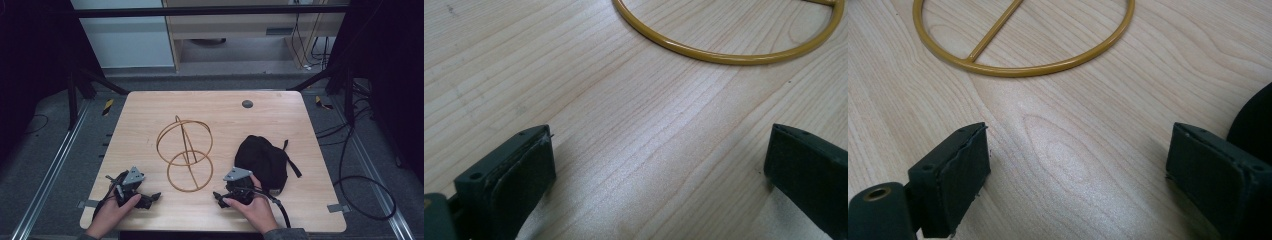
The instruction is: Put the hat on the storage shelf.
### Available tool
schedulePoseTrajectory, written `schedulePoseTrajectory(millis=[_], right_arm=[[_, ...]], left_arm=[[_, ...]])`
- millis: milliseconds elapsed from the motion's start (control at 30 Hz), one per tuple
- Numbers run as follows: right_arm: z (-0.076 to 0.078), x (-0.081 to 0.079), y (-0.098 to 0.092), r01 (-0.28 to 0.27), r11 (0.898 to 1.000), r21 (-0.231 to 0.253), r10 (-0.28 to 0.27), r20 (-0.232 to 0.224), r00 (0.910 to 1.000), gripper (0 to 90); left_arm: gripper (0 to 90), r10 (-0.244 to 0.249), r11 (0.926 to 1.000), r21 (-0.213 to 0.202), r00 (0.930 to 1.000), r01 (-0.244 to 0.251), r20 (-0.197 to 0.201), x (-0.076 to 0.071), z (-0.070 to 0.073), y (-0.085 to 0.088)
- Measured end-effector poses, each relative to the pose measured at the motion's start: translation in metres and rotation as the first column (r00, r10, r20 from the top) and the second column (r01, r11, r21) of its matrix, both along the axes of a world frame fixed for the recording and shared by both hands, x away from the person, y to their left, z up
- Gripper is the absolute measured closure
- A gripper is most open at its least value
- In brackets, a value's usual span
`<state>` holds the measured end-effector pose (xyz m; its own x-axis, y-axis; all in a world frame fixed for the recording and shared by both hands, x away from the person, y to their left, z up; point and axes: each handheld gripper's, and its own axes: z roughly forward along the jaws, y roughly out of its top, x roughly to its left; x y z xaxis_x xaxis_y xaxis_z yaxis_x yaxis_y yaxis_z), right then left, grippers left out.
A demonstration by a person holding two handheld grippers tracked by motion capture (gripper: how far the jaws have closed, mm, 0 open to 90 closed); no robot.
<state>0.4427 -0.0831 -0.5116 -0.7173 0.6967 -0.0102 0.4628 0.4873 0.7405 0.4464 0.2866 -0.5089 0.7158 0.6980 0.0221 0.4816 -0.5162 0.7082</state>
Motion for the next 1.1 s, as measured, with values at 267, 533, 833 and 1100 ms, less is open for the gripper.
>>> schedulePoseTrajectory(millis=[267, 533, 833, 1100], right_arm=[[0.000, -0.001, 0.000, 0.008, 1.000, -0.003, -0.008, -0.001, 1.0000, 9.9], [0.027, -0.012, -0.001, 0.001, 1.000, -0.017, -0.001, 0.004, 1.0000, 9.5], [0.074, -0.022, -0.021, -0.019, 0.997, -0.078, 0.023, 0.049, 0.9985, 9.8], [0.105, -0.015, -0.040, 0.017, 0.984, -0.176, -0.006, 0.064, 0.9979, 10.7]], left_arm=[[0.0, 0.000, 1.0000, 0.000, 1.0000, 0.000, -0.001, 0.000, 0.000, 0.000], [0.0, 0.004, 1.0000, -0.004, 1.0000, -0.004, -0.001, 0.000, 0.000, 0.000], [0.0, 0.005, 1.0000, -0.003, 1.0000, -0.005, -0.001, 0.000, 0.000, -0.001], [0.0, 0.004, 1.0000, -0.003, 1.0000, -0.004, 0.000, 0.000, 0.000, -0.001]])
